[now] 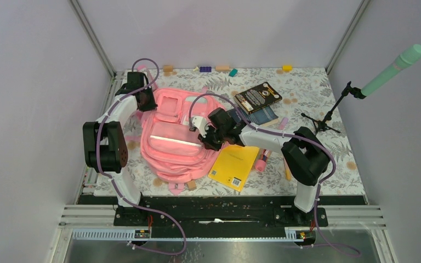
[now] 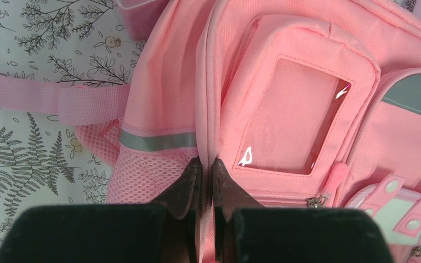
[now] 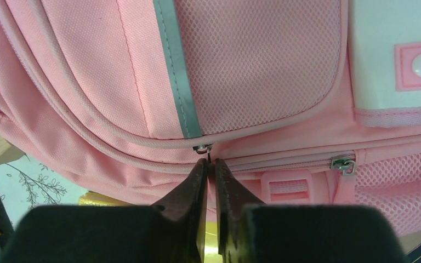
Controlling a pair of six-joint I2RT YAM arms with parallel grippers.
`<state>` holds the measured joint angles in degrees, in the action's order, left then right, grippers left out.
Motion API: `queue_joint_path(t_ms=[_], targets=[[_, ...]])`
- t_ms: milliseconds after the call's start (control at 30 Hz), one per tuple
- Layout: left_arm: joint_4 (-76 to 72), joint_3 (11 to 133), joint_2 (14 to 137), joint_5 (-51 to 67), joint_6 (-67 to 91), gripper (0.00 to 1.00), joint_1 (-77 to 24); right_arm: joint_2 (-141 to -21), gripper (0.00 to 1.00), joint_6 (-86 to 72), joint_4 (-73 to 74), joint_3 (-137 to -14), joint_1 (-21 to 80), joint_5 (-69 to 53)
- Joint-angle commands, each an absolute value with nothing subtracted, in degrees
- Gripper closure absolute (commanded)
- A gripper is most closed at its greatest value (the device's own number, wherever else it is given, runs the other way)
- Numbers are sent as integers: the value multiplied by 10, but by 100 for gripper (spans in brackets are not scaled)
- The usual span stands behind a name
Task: Pack the student bag
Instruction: Unzip the student bag at the center of the board.
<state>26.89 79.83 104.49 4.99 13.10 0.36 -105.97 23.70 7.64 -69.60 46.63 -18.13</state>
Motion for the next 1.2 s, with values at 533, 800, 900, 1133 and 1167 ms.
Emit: queue_joint_path(t_ms=[533,800,900,1133,1167], targets=[[253,804,1027,9,225,100,0,-1003,100,119,26,-642,501,-162],[246,796,1020,2,234,100,0,-979,100,81,5,-611,524,-161],[246,795,1020,2,235,100,0,-972,100,65,-24,-602,532,-158],[241,792,1019,8,243,100,0,-963,100,4,-74,-574,546,-133],[241,792,1019,7,243,100,0,-960,100,-10,-84,-568,548,-130]])
